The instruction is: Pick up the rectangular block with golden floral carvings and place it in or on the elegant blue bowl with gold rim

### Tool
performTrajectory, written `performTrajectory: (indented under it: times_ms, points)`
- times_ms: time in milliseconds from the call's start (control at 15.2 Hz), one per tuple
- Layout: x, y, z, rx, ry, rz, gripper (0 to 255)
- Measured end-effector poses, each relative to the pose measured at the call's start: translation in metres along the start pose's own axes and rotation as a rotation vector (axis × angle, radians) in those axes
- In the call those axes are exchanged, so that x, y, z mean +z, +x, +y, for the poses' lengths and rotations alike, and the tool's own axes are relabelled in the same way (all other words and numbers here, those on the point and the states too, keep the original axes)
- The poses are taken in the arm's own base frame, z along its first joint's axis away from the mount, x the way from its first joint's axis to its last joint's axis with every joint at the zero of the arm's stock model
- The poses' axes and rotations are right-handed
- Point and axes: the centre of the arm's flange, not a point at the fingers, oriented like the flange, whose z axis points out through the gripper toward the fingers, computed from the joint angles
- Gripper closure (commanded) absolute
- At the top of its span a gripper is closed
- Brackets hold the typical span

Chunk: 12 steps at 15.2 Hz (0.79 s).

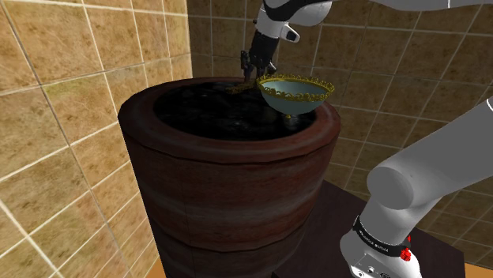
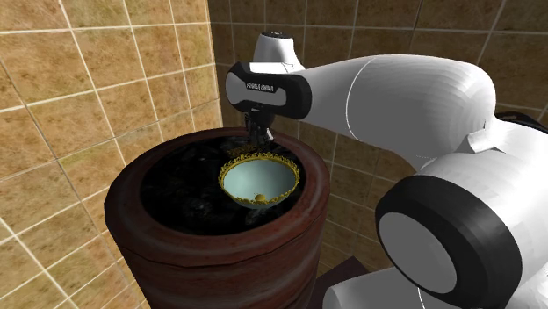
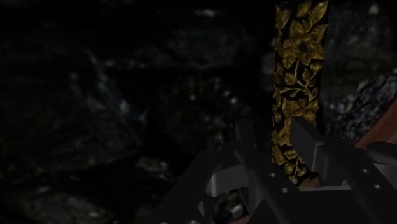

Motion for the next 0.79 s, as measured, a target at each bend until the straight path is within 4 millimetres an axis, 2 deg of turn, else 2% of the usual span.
performTrajectory:
  times_ms: [264,792]
  points:
    - [-0.013,-0.021,-0.036,0.009,-0.095,0.02,0]
    - [0.018,-0.022,-0.036,0.013,-0.114,0.025,0]
